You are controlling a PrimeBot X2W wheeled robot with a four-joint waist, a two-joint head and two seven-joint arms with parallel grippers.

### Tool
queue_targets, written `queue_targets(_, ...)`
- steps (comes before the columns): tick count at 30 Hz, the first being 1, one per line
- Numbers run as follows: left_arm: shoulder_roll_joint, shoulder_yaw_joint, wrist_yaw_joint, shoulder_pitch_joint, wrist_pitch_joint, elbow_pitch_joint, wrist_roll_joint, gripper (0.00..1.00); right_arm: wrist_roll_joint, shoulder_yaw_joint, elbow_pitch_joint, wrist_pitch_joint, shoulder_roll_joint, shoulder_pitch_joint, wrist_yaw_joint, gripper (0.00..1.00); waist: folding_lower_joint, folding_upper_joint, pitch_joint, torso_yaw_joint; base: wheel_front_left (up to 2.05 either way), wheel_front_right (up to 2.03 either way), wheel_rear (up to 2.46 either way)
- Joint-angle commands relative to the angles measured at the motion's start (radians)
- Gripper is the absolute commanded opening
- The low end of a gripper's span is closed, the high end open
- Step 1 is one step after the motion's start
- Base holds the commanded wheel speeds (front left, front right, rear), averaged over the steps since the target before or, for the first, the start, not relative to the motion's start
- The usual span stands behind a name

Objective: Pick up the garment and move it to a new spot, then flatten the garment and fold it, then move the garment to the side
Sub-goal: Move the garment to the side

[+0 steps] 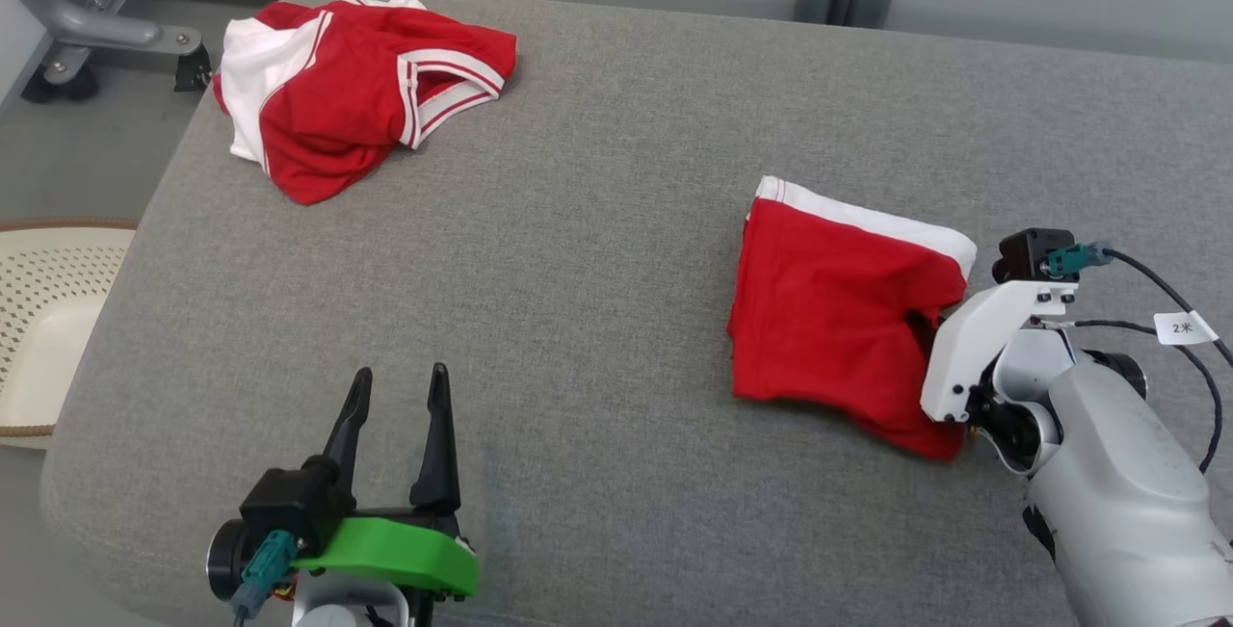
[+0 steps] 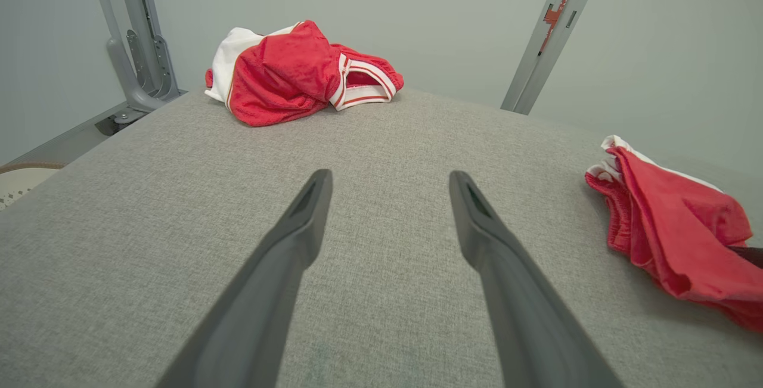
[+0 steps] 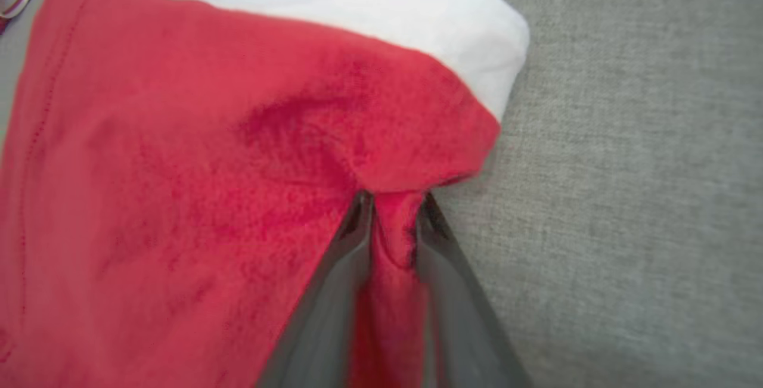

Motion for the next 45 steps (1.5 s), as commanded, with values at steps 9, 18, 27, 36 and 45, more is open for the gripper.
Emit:
queue_targets(9, -0.001, -0.001, -0.01, -0.044, 0.0, -0.032, 0.031, 1.0, 0.013, 0.055, 0.018, -0.088, -0.053, -0.073, -0.002, 0.0, 0.0, 0.0, 0.044, -0.173, 0.0, 0.0, 0.0)
queue_targets(18, 0.019, -0.015, -0.018, -0.093, 0.003, -0.037, 0.056, 1.0, 0.024, 0.037, 0.028, -0.158, -0.092, -0.143, -0.002, 0.0, 0.0, 0.0, 0.125, -0.44, 0.0, 0.0, 0.0)
queue_targets(27, 0.042, -0.042, -0.028, -0.139, 0.034, -0.053, 0.076, 1.0, 0.04, 0.035, 0.07, -0.222, -0.083, -0.177, -0.002, 0.0, 0.0, 0.0, 0.169, -0.57, 0.0, 0.0, 0.0)
queue_targets(36, 0.051, -0.053, -0.02, -0.136, 0.046, -0.072, 0.075, 1.0, 0.017, 0.054, 0.132, -0.274, -0.109, -0.222, -0.002, 0.0, 0.0, 0.0, 0.171, -0.528, 0.0, 0.0, 0.0)
queue_targets(45, 0.06, -0.051, -0.007, -0.129, 0.048, -0.099, 0.07, 1.0, -0.059, 0.057, 0.23, -0.28, -0.218, -0.339, -0.002, 0.0, 0.0, 0.0, 0.188, -0.412, 0.0, 0.0, 0.0)
